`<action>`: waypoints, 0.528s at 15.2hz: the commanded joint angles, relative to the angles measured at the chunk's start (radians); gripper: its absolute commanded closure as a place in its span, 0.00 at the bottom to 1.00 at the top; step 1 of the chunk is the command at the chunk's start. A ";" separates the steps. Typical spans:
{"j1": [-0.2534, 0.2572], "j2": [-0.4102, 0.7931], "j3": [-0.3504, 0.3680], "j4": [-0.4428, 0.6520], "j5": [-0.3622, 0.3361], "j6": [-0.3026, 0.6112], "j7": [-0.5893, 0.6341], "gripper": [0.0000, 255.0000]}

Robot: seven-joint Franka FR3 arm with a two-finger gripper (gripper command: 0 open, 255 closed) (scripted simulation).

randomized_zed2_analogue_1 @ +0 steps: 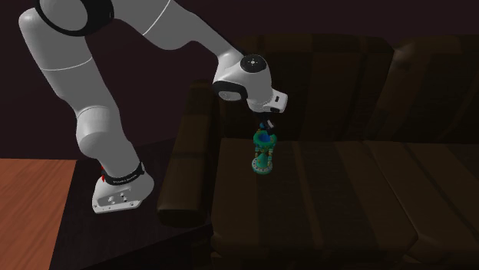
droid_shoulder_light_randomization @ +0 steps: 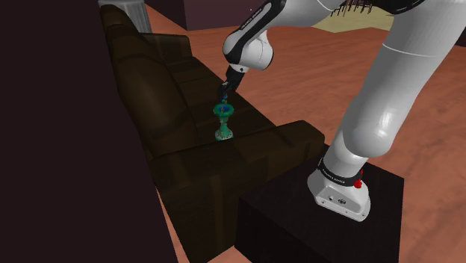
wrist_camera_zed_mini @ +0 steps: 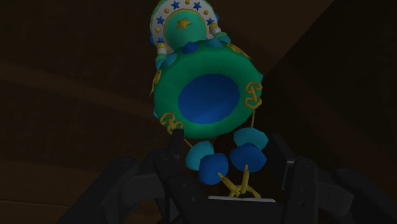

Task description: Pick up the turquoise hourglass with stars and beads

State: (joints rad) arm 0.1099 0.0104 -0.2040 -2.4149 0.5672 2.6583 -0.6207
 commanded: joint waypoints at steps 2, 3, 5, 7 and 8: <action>0.000 0.001 0.000 -0.001 0.000 0.000 -0.001 1.00; 0.000 0.001 0.000 -0.001 0.000 0.000 0.000 1.00; 0.000 -0.010 -0.001 -0.001 -0.015 -0.009 0.015 1.00; -0.002 -0.032 -0.003 0.004 -0.046 -0.030 0.043 1.00; -0.004 -0.042 -0.003 0.006 -0.060 -0.041 0.056 1.00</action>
State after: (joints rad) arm 0.1076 -0.0226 -0.2063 -2.4114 0.5196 2.6267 -0.5758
